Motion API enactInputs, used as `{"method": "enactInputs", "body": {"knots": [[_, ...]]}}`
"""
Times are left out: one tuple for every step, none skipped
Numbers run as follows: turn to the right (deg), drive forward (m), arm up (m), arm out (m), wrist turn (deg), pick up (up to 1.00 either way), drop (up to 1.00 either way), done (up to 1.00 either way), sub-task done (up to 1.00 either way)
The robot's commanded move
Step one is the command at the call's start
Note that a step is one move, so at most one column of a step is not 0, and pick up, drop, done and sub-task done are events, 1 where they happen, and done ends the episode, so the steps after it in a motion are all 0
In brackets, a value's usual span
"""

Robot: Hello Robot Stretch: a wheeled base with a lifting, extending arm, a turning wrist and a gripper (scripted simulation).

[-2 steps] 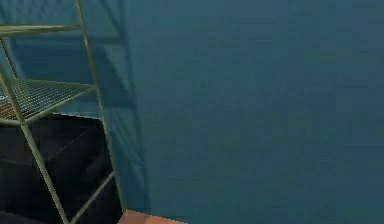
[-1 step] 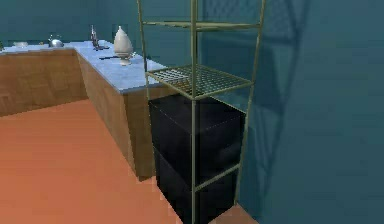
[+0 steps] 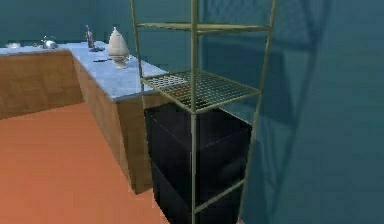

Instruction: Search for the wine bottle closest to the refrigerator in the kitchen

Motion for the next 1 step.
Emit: {"method": "enactInputs", "body": {"knots": [[-42.0, 0.00, 0.00, 0.00, 0.0, 0.00, 0.00, 0.00, 0.00]]}}
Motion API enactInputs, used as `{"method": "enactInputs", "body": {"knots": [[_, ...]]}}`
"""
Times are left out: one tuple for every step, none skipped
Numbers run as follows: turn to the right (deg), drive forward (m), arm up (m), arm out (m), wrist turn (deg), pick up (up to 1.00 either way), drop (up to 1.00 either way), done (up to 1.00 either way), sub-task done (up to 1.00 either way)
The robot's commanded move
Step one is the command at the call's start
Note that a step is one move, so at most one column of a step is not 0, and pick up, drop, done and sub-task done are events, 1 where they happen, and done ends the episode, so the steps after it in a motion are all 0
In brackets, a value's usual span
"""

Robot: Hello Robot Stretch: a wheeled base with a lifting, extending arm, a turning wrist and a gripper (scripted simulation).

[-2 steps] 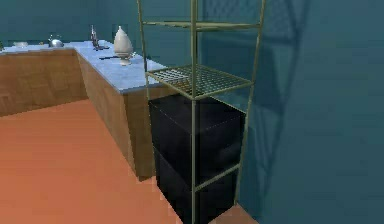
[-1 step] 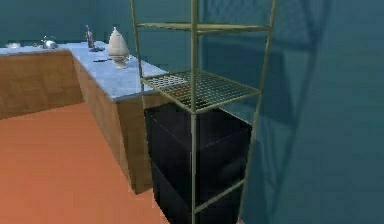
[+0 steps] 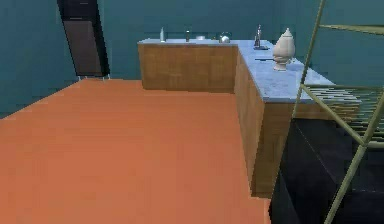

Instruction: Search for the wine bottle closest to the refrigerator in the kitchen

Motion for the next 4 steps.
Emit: {"method": "enactInputs", "body": {"knots": [[0.0, 0.60, 0.00, 0.00, 0.0, 0.00, 0.00, 0.00, 0.00], [3.0, 0.00, 0.00, 0.00, 0.0, 0.00, 0.00, 0.00, 0.00], [0.0, 1.00, 0.00, 0.00, 0.0, 0.00, 0.00, 0.00, 0.00], [0.0, 1.00, 0.00, 0.00, 0.0, 0.00, 0.00, 0.00, 0.00]]}}
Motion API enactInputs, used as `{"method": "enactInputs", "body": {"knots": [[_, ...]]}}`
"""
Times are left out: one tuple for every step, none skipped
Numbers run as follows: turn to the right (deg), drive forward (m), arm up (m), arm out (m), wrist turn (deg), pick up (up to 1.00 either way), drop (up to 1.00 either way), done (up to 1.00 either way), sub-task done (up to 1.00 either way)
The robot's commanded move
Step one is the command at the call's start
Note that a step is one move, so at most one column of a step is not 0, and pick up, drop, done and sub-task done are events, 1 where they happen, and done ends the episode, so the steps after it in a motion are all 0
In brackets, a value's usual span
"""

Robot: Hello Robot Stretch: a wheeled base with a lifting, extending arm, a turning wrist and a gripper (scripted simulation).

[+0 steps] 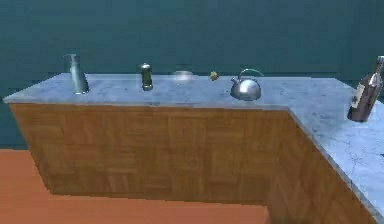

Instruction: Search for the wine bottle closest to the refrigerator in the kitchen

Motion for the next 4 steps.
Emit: {"method": "enactInputs", "body": {"knots": [[0.0, 0.40, 0.00, 0.00, 0.0, 0.00, 0.00, 0.00, 0.00], [45.0, 0.00, 0.00, 0.00, 0.0, 0.00, 0.00, 0.00, 0.00], [45.0, 0.00, 0.00, 0.00, 0.0, 0.00, 0.00, 0.00, 0.00], [45.0, 0.00, 0.00, 0.00, 0.0, 0.00, 0.00, 0.00, 0.00]]}}
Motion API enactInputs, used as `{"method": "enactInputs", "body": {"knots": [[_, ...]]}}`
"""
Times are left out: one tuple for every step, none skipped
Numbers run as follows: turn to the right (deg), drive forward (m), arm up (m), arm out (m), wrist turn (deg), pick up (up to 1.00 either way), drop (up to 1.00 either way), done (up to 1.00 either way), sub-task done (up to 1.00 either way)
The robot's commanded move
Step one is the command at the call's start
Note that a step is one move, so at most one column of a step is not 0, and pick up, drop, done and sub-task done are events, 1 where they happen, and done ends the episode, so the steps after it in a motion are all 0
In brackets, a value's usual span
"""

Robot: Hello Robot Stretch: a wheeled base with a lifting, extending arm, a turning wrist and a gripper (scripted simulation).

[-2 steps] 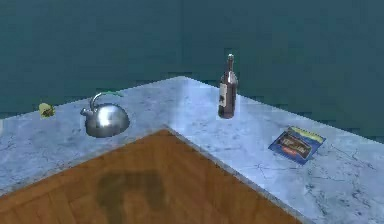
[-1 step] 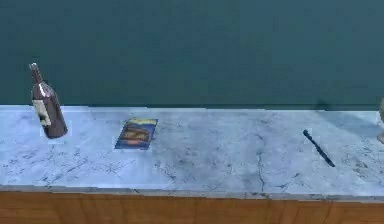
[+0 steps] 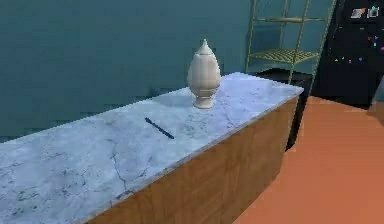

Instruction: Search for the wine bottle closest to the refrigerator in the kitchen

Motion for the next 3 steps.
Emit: {"method": "enactInputs", "body": {"knots": [[45.0, 0.00, 0.00, 0.00, 0.0, 0.00, 0.00, 0.00, 0.00], [0.0, 1.00, 0.00, 0.00, 0.0, 0.00, 0.00, 0.00, 0.00], [3.0, 0.00, 0.00, 0.00, 0.0, 0.00, 0.00, 0.00, 0.00]]}}
